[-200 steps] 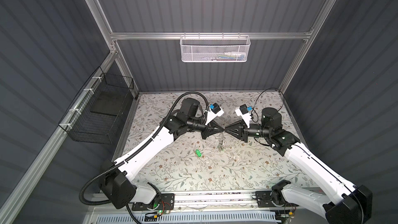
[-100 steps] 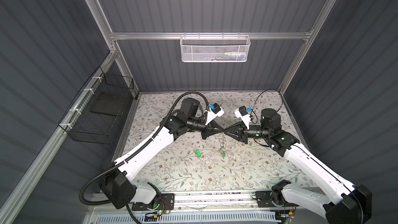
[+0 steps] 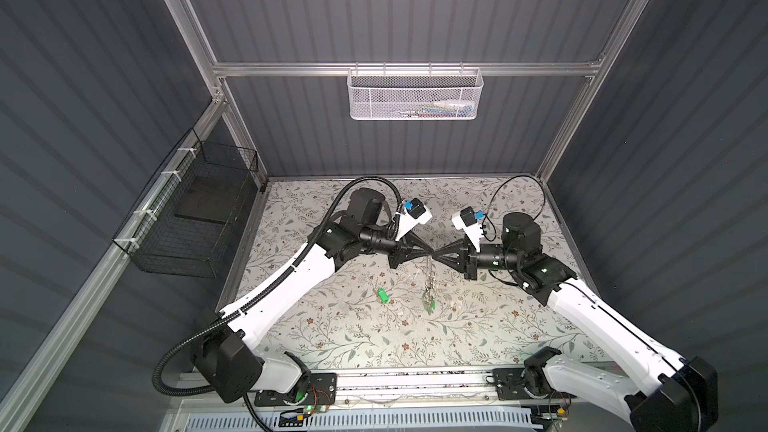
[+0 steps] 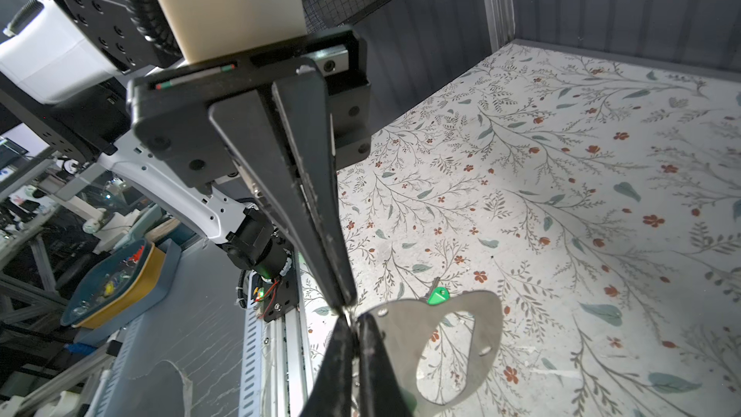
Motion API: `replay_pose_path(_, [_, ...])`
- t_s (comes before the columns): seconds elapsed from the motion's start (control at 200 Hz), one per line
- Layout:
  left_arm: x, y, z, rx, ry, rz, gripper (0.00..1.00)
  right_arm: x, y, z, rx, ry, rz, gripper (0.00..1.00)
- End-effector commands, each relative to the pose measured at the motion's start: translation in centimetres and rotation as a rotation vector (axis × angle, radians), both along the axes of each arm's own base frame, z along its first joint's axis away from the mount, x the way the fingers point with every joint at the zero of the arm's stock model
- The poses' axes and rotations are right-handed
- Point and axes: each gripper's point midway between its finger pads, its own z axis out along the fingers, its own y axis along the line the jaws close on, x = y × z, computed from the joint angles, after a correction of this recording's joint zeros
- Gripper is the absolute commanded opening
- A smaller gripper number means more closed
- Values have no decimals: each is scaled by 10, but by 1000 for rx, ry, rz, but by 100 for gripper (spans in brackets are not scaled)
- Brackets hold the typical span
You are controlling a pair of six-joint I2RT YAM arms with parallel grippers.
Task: Put the keys on the keyring
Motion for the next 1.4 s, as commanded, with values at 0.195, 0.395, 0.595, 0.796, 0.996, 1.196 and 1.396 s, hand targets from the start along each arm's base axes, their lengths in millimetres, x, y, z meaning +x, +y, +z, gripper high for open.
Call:
replay_pose_path(0.195, [3, -4, 29, -93, -21, 26, 0, 2, -2, 7, 43, -49, -49, 0])
replay_pose_path(0.395, [21, 2, 52, -213, 1, 210, 28, 10, -9, 13, 90, -73, -144, 1])
replay_pose_path(0.595, [31, 10, 48, -331, 103, 345, 30, 18, -17, 19, 143, -94, -237, 1])
replay_pose_path(0.796, [26, -2, 29, -335, 179, 368, 30, 19, -21, 27, 185, -109, -276, 2])
replay_pose_path(0.996, [20, -16, 24, -339, 191, 347, 28, 18, -22, 32, 202, -122, -295, 2])
replay_pose_path(1.196, [21, -16, 20, -328, 188, 354, 24, 16, -21, 34, 207, -126, -289, 2])
replay_pose_path(1.396, [20, -16, 20, -327, 184, 346, 15, 15, -20, 35, 212, -127, -286, 3])
